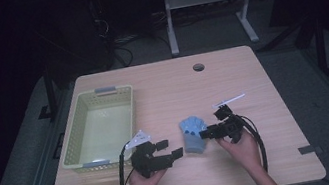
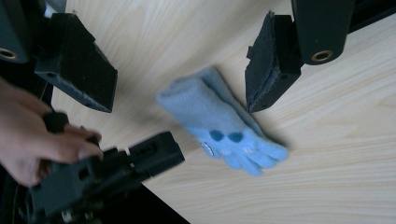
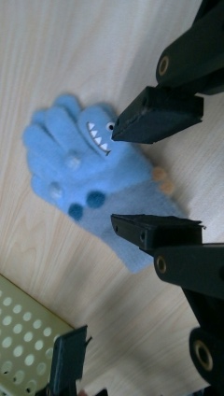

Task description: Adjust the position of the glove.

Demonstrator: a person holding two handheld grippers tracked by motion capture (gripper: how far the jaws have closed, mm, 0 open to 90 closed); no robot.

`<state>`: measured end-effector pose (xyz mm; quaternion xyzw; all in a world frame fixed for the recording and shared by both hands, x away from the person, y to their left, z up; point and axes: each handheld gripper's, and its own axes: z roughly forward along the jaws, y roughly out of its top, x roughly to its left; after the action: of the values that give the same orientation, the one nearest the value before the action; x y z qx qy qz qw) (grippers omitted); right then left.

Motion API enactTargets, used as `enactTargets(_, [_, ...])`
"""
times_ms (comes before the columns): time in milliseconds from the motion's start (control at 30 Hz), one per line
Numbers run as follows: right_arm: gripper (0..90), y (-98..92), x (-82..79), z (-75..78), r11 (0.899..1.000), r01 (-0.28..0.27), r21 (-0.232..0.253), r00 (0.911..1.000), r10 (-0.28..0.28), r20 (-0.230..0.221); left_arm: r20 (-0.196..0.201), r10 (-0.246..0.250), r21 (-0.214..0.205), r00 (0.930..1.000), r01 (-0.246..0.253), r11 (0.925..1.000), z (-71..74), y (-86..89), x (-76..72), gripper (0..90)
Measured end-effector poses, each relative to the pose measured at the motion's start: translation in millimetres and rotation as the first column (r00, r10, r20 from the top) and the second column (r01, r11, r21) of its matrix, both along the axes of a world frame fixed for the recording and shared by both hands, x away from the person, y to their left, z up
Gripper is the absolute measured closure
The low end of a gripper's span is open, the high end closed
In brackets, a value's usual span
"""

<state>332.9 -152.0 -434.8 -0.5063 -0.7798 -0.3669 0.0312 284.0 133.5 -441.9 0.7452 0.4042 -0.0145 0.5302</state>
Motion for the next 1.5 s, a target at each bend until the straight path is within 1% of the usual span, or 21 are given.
enactTargets(67, [50.0,-3.7,-0.8,-4.1,1.000,0.015,0.027,0.9998,-0.014,-0.012,-0.014,0.004,0.013,0.9999,-0.004,0.9999,-1.4,-4.7,4.1,25.0])
enactTargets(133, [49.0,-7.3,-1.2,-8.6,0.998,0.031,0.054,0.9992,-0.030,-0.025,-0.034,0.008,0.015,0.9994,-0.007,0.9999,-3.7,-10.7,8.4,25.0])
enactTargets(200, [48.2,-10.8,-1.9,-13.0,0.996,0.041,0.079,0.9988,-0.039,-0.029,-0.053,0.011,0.026,0.9985,-0.010,0.9996,-5.7,-15.8,13.0,25.0])
enactTargets(267, [47.4,-13.3,-3.0,-17.3,0.992,0.054,0.114,0.9981,-0.050,-0.034,-0.081,0.019,0.021,0.9965,-0.017,0.9996,-8.7,-19.0,18.6,25.0])
enactTargets(333, [47.2,-15.0,-5.0,-20.7,0.988,0.076,0.131,0.9969,-0.073,-0.029,-0.118,0.027,0.011,0.9927,-0.026,0.9996,-11.6,-20.6,24.0,25.7])
enactTargets(400, [47.2,-15.9,-6.0,-24.6,0.985,0.090,0.147,0.9958,-0.086,-0.033,-0.168,0.041,-0.029,0.9850,-0.046,0.9985,-15.2,-21.8,28.4,27.7])
enactTargets(433, [47.1,-16.2,-5.8,-26.7,0.984,0.095,0.151,0.9953,-0.091,-0.033,-0.186,0.042,-0.032,0.9817,-0.049,0.9983,-16.6,-22.1,30.4,28.5])
enactTargets(500, [46.5,-16.7,-4.3,-29.9,0.982,0.101,0.162,0.9940,-0.093,-0.058,-0.211,0.059,-0.022,0.9757,-0.065,0.9976,-18.7,-24.0,33.2,29.5])
enactTargets(567, [46.5,-17.6,-4.0,-32.4,0.978,0.108,0.180,0.9929,-0.097,-0.069,-0.231,0.071,-0.009,0.9703,-0.075,0.9971,-21.0,-24.7,35.8,30.4])
enactTargets(633, [46.2,-17.3,-3.0,-34.7,0.975,0.109,0.193,0.9921,-0.095,-0.082,-0.245,0.077,0.004,0.9664,-0.079,0.9969,-23.1,-26.4,38.0,31.5])
enactTargets(700, [46.3,-16.1,-3.1,-35.0,0.975,0.114,0.191,0.9910,-0.098,-0.091,-0.258,0.084,0.015,0.9626,-0.083,0.9965,-25.5,-27.9,40.0,32.0])
enactTargets(833, [46.8,-14.7,-3.0,-35.4,0.975,0.109,0.193,0.9917,-0.093,-0.089,-0.276,0.077,0.033,0.9582,-0.071,0.9970,-29.9,-29.3,42.5,36.8])
enactTargets(867, [47.0,-14.7,-2.7,-36.0,0.975,0.107,0.196,0.9921,-0.091,-0.086,-0.281,0.078,0.032,0.9566,-0.072,0.9969,-30.5,-29.5,43.0,37.9])
enactTargets(967, [48.5,-15.0,-2.8,-37.9,0.969,0.115,0.220,0.9901,-0.093,-0.105,-0.292,0.077,0.020,0.9532,-0.075,0.9970,-32.1,-29.1,45.4,40.6])
enactTargets(1067, [50.0,-14.3,-2.2,-40.3,0.966,0.119,0.231,0.9886,-0.093,-0.119,-0.307,0.074,0.011,0.9489,-0.074,0.9972,-33.3,-28.9,47.1,41.9])
enactTargets(1133, [50.8,-13.6,-2.1,-40.9,0.966,0.118,0.232,0.9886,-0.092,-0.119,-0.317,0.071,0.002,0.9458,-0.074,0.9973,-34.1,-29.3,47.7,43.2])
enactTargets(1233, [53.3,-11.2,-2.4,-41.1,0.964,0.124,0.236,0.9874,-0.096,-0.125,-0.321,0.062,0.007,0.9449,-0.063,0.9980,-34.5,-31.1,48.5,45.2])
enactTargets(1300, [54.6,-10.1,-2.5,-41.9,0.965,0.123,0.231,0.9881,-0.097,-0.120,-0.327,0.063,0.008,0.9429,-0.065,0.9979,-34.4,-31.6,49.0,47.0])
enactTargets(1433, [57.8,-7.4,-2.0,-42.6,0.962,0.132,0.239,0.9867,-0.105,-0.124,-0.334,0.062,0.006,0.9405,-0.064,0.9980,-36.0,-32.1,49.7,51.0])
enactTargets(1467, [58.8,-6.8,-2.0,-42.9,0.962,0.133,0.239,0.9867,-0.105,-0.124,-0.337,0.061,0.004,0.9394,-0.063,0.9980,-36.4,-32.4,49.9,52.5])
enactTargets(1500, [59.2,-6.2,-2.1,-43.0,0.962,0.132,0.238,0.9868,-0.105,-0.124,-0.348,0.060,0.000,0.9358,-0.064,0.9980,-36.6,-32.7,50.0,53.6])
